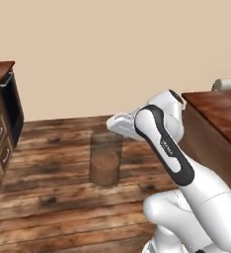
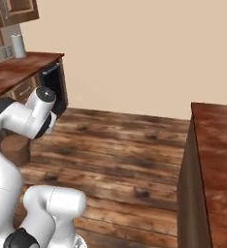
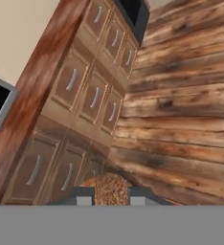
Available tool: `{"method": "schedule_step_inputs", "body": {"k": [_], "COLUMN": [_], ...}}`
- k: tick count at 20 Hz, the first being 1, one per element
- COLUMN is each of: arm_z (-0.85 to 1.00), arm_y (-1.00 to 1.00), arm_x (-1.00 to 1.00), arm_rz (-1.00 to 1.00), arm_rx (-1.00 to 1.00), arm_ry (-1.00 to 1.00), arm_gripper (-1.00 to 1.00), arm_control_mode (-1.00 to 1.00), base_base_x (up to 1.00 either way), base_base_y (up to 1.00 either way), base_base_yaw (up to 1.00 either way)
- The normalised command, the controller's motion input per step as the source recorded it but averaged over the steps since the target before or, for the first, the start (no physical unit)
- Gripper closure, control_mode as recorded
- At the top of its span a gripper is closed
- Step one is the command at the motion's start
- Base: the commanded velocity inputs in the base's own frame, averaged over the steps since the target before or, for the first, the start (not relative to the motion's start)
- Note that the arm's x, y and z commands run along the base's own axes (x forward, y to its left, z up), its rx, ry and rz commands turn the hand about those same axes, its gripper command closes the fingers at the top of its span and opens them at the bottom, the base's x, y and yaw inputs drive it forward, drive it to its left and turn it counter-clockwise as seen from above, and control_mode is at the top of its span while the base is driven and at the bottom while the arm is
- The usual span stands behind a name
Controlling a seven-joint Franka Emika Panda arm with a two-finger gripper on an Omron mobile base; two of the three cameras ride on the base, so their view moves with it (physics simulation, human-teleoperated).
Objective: Pick the jar and jar from the dining table and place them in the open cabinet. Close the cabinet after placing the objects.
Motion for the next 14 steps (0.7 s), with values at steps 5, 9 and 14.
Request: {"method": "schedule_step_inputs", "body": {"k": [5, 9, 14], "arm_z": [0.0, 0.0, 0.0], "arm_y": [0.0, 0.0, 0.0], "arm_x": [0.0, 0.0, 0.0], "arm_rz": [0.0, 0.0, 0.0], "arm_rx": [0.0, 0.0, 0.0], "arm_ry": [0.0, 0.0, 0.0], "arm_gripper": [1.0, 1.0, 1.0], "arm_control_mode": [1.0, 1.0, 1.0], "base_base_x": [0.51, 0.52, 0.84], "base_base_y": [0.01, 0.0, 0.0], "base_base_yaw": [0.85, 0.94, 0.73]}}
